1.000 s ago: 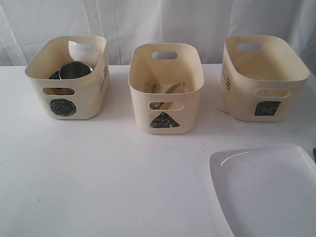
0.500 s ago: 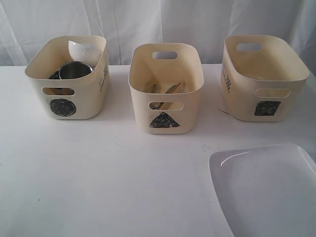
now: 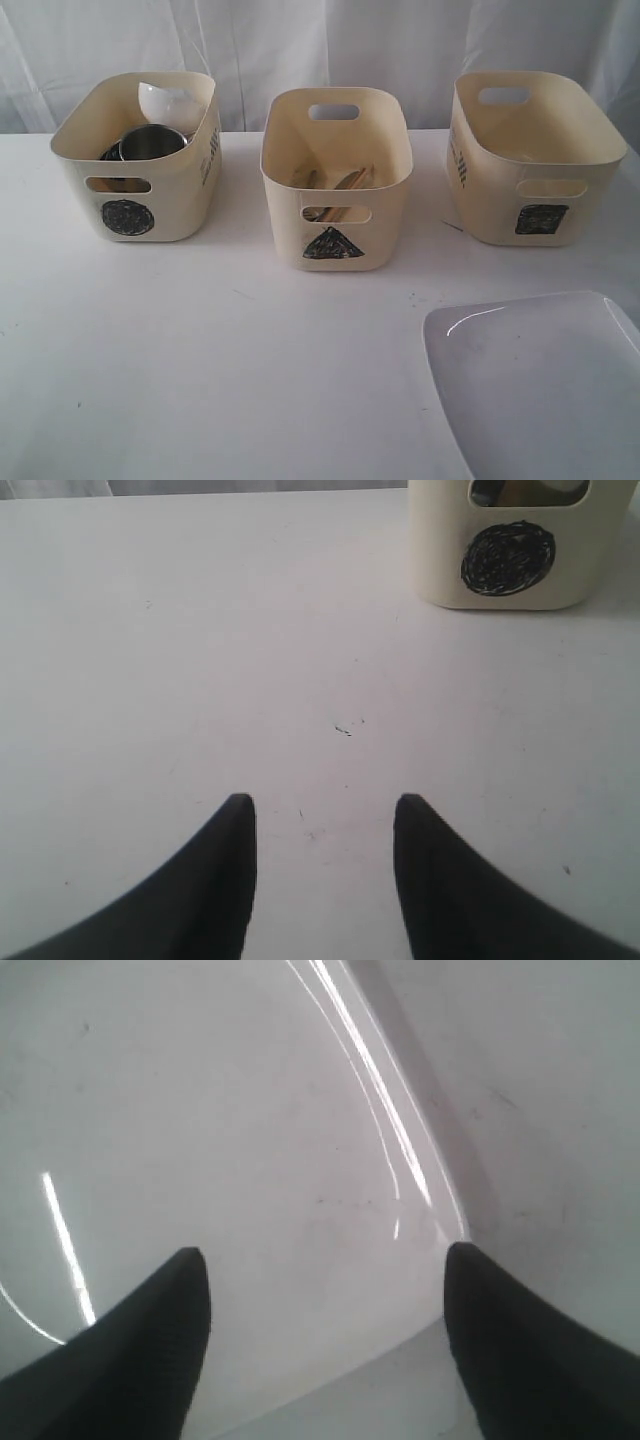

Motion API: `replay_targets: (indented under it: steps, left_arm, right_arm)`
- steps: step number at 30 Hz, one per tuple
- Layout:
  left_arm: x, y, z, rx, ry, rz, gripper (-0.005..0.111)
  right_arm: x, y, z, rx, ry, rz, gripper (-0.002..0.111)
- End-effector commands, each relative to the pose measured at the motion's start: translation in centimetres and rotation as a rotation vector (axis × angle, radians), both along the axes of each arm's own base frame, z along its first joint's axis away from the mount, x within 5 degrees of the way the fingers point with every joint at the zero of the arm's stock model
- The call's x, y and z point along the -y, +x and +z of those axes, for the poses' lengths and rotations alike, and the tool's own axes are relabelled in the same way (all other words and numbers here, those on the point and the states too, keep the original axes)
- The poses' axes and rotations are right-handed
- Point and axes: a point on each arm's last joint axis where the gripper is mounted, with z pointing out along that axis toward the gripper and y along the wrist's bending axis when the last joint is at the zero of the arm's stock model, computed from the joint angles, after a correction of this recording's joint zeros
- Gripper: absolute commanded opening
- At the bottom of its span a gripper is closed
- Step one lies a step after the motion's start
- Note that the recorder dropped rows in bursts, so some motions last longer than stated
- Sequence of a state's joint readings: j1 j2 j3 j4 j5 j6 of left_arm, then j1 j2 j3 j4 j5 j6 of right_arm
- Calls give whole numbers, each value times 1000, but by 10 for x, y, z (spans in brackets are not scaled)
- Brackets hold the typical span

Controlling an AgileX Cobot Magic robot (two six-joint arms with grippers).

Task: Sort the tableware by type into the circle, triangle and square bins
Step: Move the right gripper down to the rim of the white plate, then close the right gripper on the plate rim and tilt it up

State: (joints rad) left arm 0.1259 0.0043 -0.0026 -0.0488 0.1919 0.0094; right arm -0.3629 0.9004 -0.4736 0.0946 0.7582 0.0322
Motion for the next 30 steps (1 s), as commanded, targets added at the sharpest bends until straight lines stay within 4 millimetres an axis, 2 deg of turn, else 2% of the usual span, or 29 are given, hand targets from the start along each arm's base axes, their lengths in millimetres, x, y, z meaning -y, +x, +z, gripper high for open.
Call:
replay_targets:
  steps: [1,17,22,30]
  left_arm:
    - [0,0,-1,0,-10,5,49]
    - [0,0,-1,0,-10,5,49]
    - [0,0,-1,0,-10,5,49]
    - [0,0,-1,0,-10,5,49]
  right_arm:
    - [8,-2,-5,26,-30,-31,63]
    - [30,-1,-36,-67,16,-171,63]
    - [36,7,-42,-85,23,-175,63]
    - [46,23,-66,-179,60,-160,63]
